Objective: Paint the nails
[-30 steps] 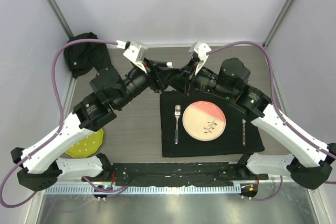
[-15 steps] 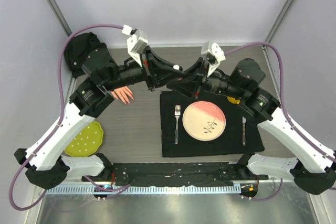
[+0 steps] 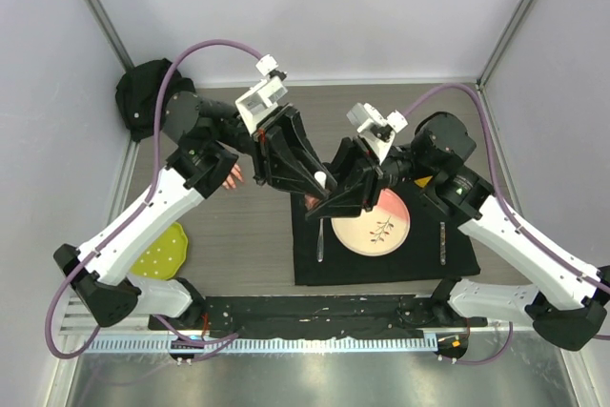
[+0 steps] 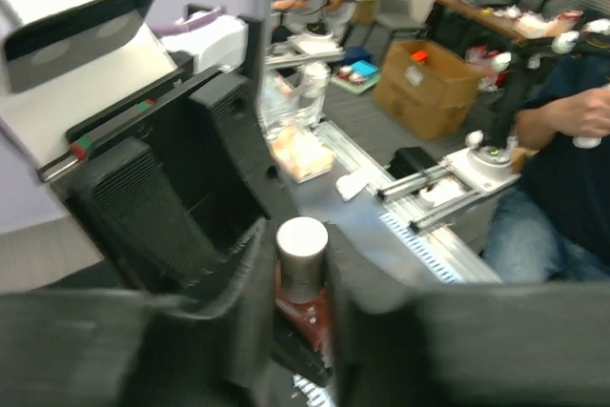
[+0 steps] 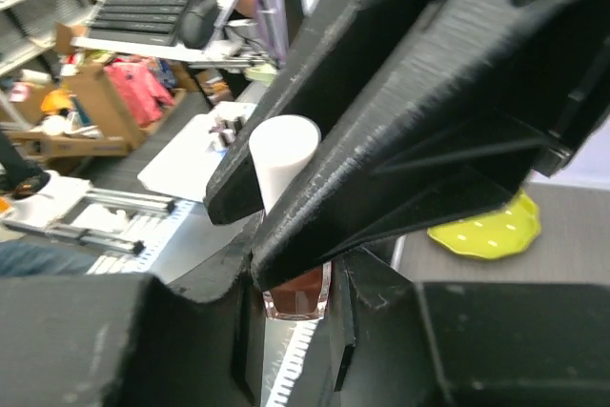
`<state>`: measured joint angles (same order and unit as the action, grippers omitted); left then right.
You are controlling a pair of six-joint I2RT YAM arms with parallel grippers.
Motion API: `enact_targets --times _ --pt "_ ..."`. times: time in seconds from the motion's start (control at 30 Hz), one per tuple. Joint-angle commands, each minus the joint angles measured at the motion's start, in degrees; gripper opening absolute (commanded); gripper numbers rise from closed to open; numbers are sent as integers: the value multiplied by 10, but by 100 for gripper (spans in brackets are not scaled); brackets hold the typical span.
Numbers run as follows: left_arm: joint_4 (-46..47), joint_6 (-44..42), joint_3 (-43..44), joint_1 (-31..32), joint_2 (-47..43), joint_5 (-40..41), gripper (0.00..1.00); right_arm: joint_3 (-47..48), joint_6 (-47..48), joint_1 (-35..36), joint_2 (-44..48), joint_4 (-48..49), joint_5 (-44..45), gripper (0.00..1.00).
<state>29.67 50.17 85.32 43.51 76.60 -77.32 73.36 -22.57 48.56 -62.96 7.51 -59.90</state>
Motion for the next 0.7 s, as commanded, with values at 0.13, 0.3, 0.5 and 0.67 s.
enact_targets --times 0.13,0.3,0.5,0.67 --pt "-317 -233 -1 -54 -67 107 99 76 115 -1 -27 -104 94 1" --pt "-441 -312 20 -60 -111 212 100 88 161 -5 -36 -151 155 1" --pt "-457 -300 -10 -60 -168 457 100 102 195 -4 -43 -202 287 1" --pt "-443 -233 -42 -60 -207 695 91 107 203 -3 -48 -215 397 1"
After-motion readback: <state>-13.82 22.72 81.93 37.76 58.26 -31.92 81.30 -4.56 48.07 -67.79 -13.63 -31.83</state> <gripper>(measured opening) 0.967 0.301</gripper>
